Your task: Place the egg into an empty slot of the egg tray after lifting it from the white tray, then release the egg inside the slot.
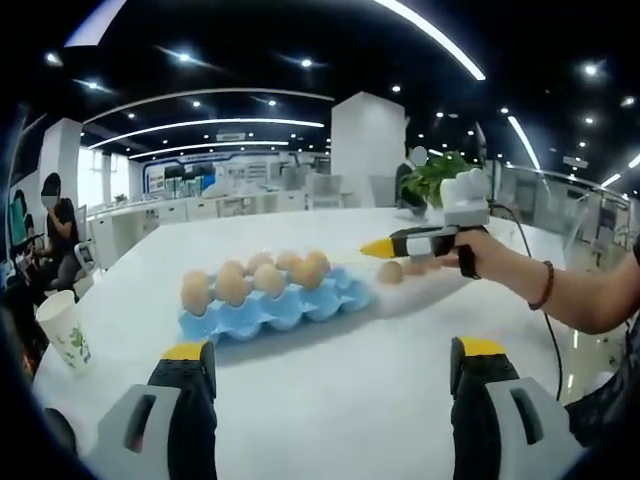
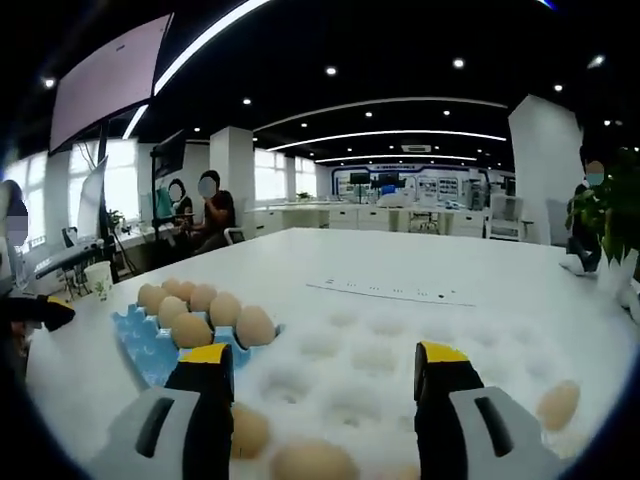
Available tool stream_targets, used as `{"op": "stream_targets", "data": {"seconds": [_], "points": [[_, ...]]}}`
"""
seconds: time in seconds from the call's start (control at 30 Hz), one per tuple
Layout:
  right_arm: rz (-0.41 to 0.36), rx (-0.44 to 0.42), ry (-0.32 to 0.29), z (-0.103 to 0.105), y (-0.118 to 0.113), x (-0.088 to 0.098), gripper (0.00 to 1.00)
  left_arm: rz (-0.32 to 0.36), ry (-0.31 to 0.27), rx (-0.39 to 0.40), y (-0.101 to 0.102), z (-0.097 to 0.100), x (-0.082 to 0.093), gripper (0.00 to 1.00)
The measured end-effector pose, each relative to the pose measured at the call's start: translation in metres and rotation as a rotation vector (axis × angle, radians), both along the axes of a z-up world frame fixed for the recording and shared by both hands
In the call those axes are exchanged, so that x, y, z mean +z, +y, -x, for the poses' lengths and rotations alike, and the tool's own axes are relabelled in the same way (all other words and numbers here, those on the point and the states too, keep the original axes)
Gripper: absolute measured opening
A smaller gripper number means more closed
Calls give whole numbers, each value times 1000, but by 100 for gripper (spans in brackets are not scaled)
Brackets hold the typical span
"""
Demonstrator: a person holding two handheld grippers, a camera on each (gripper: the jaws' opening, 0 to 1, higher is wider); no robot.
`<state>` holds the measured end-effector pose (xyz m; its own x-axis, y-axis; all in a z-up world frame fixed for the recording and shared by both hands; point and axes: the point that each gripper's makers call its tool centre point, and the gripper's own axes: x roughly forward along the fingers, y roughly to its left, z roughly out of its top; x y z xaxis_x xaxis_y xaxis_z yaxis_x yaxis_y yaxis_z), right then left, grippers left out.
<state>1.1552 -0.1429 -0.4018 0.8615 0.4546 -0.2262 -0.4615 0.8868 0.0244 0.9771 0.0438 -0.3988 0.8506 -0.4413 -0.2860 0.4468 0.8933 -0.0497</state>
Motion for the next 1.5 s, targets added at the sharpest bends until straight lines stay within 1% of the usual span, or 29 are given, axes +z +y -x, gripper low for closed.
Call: {"op": "stream_targets", "data": {"seconds": [0.17,0.47,0.77,1.03,1.5], "points": [[-6,-36,1,-2,-18,2,75,-1,5,5,-1,-1,-1,100],[-1,-66,-1,-2,-41,3,75,-8,0,2,-3,0,1,99],[-10,-117,6,-1,-73,3,74,-24,-2,1,-3,1,1,99],[1,-146,-1,1,-91,4,73,-28,2,-6,-6,1,0,99],[28,-195,6,-1,-134,4,70,-32,-2,-1,-5,1,2,99]]}}
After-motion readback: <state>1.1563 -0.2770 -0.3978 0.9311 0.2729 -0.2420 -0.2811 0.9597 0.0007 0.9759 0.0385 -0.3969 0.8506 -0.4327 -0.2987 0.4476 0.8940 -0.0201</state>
